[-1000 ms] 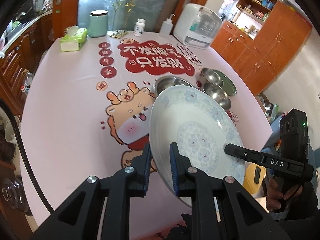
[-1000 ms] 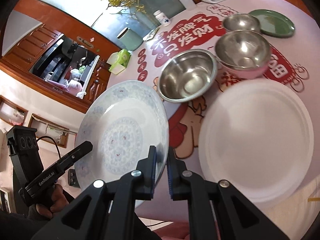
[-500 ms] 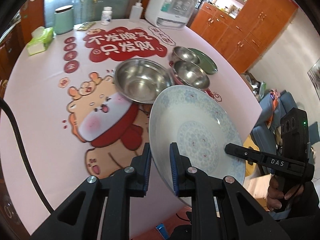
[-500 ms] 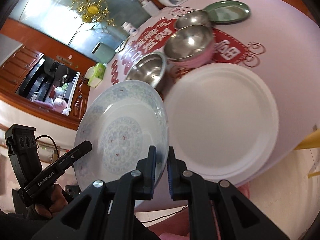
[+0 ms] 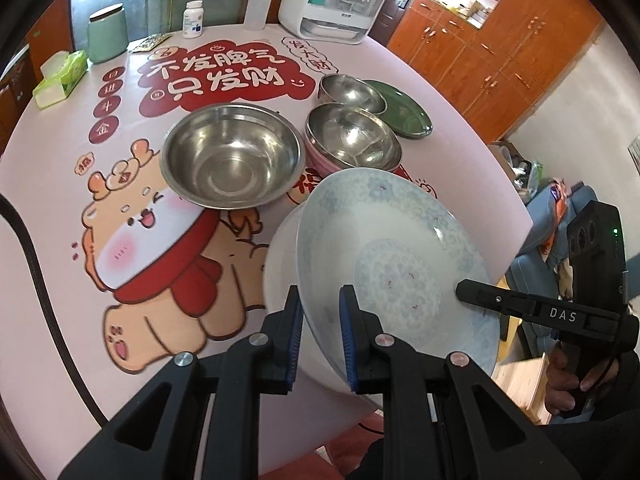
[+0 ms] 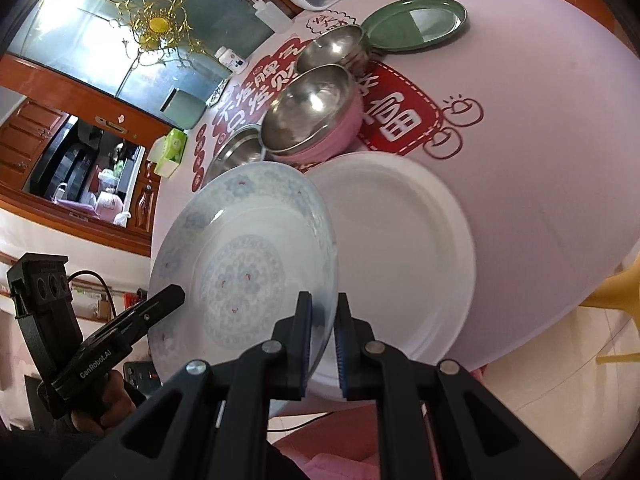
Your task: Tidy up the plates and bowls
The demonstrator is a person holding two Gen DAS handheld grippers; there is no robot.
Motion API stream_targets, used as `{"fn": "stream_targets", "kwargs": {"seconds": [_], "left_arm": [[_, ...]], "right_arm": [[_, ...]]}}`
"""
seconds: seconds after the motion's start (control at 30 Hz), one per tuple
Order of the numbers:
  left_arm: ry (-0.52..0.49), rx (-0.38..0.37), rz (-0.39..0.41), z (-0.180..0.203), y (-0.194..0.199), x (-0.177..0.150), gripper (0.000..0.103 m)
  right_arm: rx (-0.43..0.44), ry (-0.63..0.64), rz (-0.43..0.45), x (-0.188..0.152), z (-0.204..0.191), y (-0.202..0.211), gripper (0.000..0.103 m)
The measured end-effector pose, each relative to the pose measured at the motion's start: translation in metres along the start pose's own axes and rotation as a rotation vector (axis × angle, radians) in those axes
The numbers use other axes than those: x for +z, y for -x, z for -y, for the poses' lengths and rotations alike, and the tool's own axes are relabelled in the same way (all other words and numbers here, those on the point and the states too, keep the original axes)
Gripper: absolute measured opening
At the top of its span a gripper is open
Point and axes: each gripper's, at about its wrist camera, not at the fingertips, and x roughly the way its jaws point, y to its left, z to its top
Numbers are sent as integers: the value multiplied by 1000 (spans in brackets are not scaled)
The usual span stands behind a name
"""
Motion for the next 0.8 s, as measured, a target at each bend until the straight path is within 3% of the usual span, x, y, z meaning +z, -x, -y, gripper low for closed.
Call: {"fn": "stream_targets", "kwargs": {"seconds": [0.47, 0.8], "left_arm": [[227, 65, 6, 23, -52, -20, 15], [349, 122, 11, 18, -70, -28, 15]], "right_arm": [[-32, 155, -180, 33, 41, -24, 12], [-39, 252, -254, 47, 43, -44, 13]]}}
